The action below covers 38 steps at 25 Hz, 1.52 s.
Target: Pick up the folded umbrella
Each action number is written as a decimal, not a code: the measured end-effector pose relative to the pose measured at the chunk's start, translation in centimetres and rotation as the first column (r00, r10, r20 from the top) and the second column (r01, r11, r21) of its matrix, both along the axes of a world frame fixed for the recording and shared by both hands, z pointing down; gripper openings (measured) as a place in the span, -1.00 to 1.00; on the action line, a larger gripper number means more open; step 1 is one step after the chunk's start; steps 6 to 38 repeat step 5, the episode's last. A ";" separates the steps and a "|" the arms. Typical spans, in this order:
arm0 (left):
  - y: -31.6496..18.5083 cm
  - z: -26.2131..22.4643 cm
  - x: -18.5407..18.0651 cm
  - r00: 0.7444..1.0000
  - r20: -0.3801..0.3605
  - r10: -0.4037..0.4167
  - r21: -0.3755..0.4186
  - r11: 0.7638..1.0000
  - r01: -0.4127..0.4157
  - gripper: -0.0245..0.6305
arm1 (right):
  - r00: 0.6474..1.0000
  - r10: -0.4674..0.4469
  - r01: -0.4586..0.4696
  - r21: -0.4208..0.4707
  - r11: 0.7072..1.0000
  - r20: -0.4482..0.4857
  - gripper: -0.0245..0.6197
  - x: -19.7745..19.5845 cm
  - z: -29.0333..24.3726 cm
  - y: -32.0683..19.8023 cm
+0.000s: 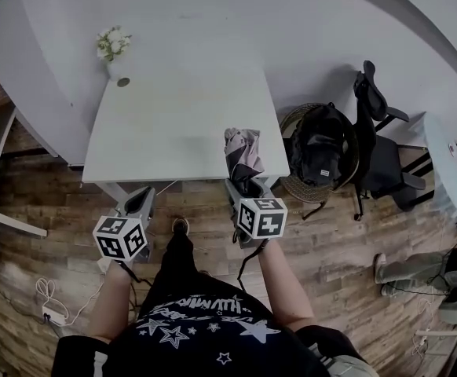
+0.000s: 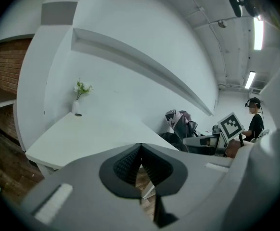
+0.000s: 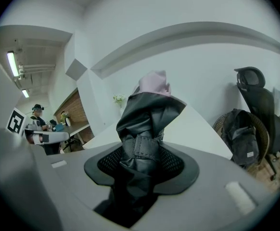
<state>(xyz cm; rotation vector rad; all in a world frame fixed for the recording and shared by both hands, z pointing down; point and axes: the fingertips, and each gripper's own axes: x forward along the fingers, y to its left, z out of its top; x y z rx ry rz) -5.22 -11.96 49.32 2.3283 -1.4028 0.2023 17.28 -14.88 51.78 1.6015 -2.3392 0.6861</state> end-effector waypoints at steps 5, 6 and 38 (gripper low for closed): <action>1.4 0.1 0.1 1.000 0.001 0.002 0.000 1.000 -0.002 -0.92 | 1.000 -0.012 0.012 0.010 1.000 -0.001 -0.28 -0.4 -0.4 1.2; 1.4 0.1 0.1 1.000 0.001 0.002 0.000 1.000 -0.002 -0.92 | 1.000 -0.012 0.012 0.010 1.000 -0.001 -0.28 -0.4 -0.4 1.2; 1.4 0.1 0.1 1.000 0.001 0.002 0.000 1.000 -0.002 -0.92 | 1.000 -0.012 0.012 0.010 1.000 -0.001 -0.28 -0.4 -0.4 1.2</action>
